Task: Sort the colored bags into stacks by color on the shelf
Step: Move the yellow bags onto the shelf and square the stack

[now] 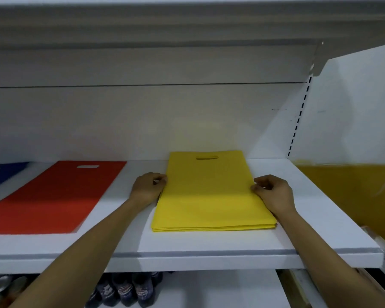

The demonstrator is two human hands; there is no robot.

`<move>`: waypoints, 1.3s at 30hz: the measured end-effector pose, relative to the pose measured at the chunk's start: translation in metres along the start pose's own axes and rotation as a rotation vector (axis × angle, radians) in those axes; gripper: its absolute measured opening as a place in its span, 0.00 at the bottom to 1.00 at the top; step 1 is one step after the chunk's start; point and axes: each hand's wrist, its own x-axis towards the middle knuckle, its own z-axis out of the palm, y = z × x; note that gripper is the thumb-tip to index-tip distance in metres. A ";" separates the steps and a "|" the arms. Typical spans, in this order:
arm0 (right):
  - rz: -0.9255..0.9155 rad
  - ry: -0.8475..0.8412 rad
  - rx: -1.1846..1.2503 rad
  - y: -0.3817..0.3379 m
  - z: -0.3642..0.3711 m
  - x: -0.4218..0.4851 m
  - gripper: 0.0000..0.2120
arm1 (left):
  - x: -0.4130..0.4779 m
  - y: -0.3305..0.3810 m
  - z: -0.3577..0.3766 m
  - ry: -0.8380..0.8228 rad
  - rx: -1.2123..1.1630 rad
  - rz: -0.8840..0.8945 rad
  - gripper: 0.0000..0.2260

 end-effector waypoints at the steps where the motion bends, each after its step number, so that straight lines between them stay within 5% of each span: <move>1: 0.007 -0.013 -0.007 0.000 0.000 0.001 0.09 | -0.001 0.002 -0.002 -0.006 -0.003 -0.015 0.13; 7: -0.007 0.049 -0.044 -0.013 -0.005 0.007 0.11 | -0.022 0.002 -0.030 0.094 0.107 0.000 0.13; 17: -0.453 -0.349 -0.073 -0.167 0.127 -0.046 0.09 | -0.111 -0.041 -0.149 0.253 0.648 -0.136 0.15; 27: -0.929 -0.713 -0.137 -0.338 0.301 -0.211 0.13 | -0.281 -0.172 -0.318 0.379 0.843 -0.482 0.14; 39: -1.306 -0.765 -0.326 -0.522 0.475 -0.427 0.12 | -0.480 -0.317 -0.502 0.416 0.960 -0.894 0.14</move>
